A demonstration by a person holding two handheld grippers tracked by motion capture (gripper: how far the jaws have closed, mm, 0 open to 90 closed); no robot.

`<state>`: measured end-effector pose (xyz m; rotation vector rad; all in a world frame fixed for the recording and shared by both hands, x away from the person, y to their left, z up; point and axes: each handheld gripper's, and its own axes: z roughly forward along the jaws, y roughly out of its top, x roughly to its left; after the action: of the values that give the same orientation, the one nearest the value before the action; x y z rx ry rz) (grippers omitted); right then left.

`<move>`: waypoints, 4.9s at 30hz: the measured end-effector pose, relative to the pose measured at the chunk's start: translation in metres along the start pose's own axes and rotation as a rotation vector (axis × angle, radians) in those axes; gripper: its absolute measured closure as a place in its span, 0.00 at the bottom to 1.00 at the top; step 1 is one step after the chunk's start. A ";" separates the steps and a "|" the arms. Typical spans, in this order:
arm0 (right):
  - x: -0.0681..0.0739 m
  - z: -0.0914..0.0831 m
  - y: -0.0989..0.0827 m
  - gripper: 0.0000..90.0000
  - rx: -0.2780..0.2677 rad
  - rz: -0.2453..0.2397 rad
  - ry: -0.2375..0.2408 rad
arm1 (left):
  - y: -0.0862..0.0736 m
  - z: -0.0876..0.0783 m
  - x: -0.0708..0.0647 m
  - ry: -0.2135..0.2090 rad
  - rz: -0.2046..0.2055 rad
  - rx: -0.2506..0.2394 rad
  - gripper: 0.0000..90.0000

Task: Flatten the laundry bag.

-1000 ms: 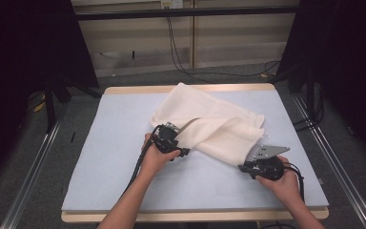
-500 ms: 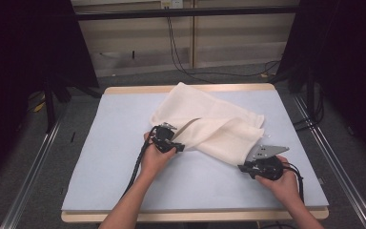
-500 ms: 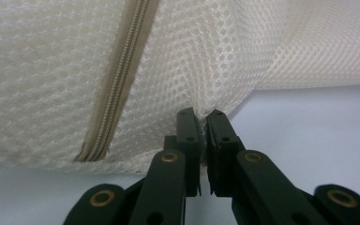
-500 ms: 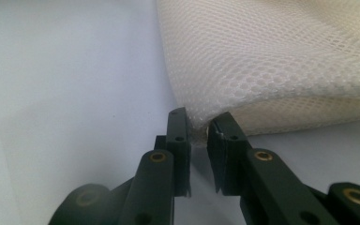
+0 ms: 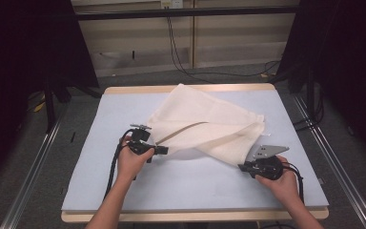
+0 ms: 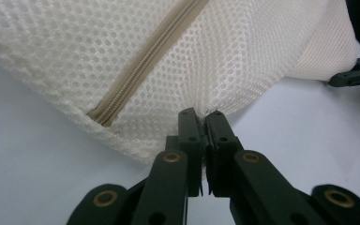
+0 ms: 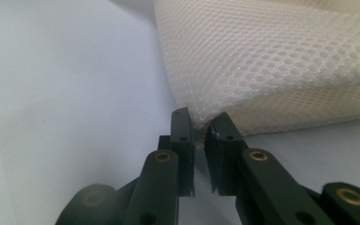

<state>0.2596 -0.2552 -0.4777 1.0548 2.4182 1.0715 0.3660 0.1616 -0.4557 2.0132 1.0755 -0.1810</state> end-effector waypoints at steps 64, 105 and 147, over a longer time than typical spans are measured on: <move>-0.055 0.000 -0.004 0.88 -0.017 0.061 -0.168 | -0.044 -0.043 0.030 0.046 -0.092 0.030 0.96; -0.031 -0.001 0.001 0.62 -0.017 0.123 -0.191 | -0.046 -0.057 0.025 0.068 -0.052 0.009 0.86; -0.021 -0.009 -0.005 0.51 -0.038 0.155 -0.190 | -0.019 -0.030 0.040 0.178 -0.021 -0.038 0.37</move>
<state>0.2666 -0.2773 -0.4753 1.2862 2.1885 1.0097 0.3690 0.2138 -0.4666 2.0138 1.2016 0.0087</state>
